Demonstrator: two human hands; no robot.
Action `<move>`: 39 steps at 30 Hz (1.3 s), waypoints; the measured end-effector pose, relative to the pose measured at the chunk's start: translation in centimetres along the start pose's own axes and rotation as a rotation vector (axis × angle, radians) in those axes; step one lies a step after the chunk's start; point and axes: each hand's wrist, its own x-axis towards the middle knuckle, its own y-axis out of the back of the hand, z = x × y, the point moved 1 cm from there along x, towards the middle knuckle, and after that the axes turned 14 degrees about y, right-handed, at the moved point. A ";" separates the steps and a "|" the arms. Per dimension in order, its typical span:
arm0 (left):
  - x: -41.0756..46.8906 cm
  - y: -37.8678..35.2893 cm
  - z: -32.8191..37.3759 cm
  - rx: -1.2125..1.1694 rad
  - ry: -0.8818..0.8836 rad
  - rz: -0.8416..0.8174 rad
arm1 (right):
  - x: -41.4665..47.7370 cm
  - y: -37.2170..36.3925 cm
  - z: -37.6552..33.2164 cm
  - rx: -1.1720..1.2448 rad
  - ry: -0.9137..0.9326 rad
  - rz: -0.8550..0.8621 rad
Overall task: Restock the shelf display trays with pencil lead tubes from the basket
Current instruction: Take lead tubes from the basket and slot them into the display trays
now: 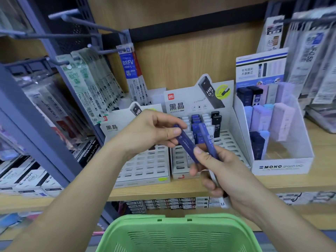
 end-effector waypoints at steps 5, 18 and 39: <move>0.1 -1.0 1.3 -0.244 -0.129 0.223 | 0.3 2.9 -1.9 0.057 -0.074 0.104; 5.1 -8.8 8.9 -0.028 -0.331 0.428 | 0.4 12.2 -4.0 0.293 0.210 0.560; 4.6 -14.8 5.1 0.477 -0.326 0.262 | 0.5 15.3 -4.2 0.308 0.153 0.585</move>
